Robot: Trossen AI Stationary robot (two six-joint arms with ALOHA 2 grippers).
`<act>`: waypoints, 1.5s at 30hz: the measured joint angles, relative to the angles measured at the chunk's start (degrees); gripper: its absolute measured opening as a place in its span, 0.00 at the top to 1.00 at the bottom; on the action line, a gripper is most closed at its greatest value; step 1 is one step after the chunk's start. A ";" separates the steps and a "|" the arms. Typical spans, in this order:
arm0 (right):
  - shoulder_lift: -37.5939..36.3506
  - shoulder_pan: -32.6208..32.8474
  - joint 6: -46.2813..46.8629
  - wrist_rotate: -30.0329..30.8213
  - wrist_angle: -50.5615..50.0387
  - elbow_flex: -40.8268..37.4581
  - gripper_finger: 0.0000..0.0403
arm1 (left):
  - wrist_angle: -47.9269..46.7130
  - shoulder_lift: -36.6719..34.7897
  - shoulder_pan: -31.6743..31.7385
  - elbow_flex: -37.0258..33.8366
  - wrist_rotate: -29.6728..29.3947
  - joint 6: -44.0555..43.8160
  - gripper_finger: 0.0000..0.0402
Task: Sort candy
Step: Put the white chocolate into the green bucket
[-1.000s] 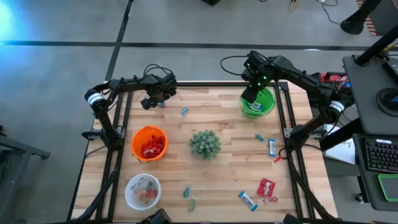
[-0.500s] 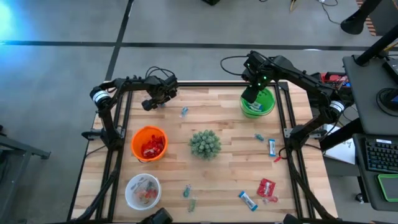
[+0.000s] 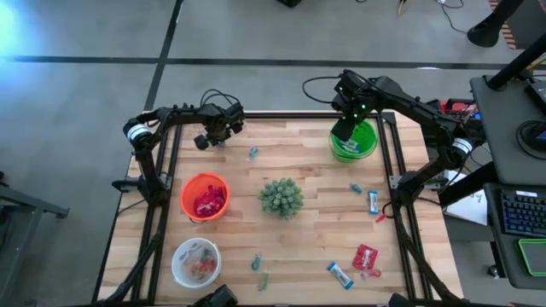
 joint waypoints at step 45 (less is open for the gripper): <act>0.00 0.00 -1.63 0.00 1.79 0.00 0.66 | 8.52 -27.24 -7.74 -0.07 -0.03 34.87 0.98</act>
